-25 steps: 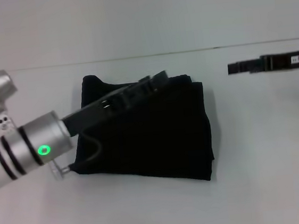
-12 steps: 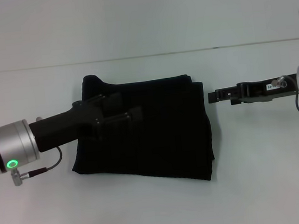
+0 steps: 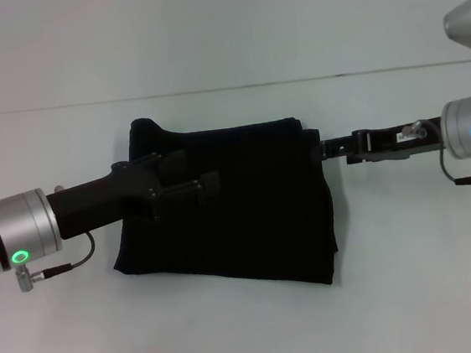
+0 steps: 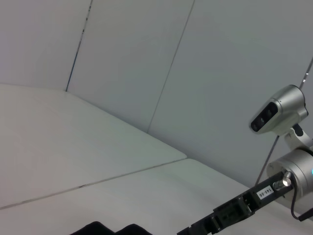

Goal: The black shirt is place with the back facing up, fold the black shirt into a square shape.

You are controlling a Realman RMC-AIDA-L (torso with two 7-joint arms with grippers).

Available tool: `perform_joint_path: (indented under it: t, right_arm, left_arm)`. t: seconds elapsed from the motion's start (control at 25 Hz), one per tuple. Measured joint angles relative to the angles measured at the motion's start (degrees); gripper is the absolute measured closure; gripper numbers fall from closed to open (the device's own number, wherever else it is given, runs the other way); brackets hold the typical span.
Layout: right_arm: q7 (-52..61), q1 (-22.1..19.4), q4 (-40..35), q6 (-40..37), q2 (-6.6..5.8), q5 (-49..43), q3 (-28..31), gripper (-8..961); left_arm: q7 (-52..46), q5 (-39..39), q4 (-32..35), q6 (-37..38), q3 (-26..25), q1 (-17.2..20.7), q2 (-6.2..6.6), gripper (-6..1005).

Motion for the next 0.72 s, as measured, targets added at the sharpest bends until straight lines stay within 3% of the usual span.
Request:
perform_joint_path:
  t: [0.12, 0.36, 0.72]
  right_arm:
    - [0.03, 0.25, 0.19, 1.14, 0.78, -0.01, -0.11, 67]
    - [0.06, 0.39, 0.33, 4.78, 3.45, 0.04, -0.17, 78]
    - [0.09, 0.38, 0.52, 7.03, 4.75, 0.03, -0.17, 77]
  left_arm:
    - [0.15, 0.00, -0.09, -0.72, 0.00, 0.02, -0.03, 169]
    - [0.33, 0.10, -0.20, -2.52, 0.09, 0.35, -0.22, 169]
    - [0.37, 0.18, -0.20, -3.06, 0.09, 0.29, -0.26, 170]
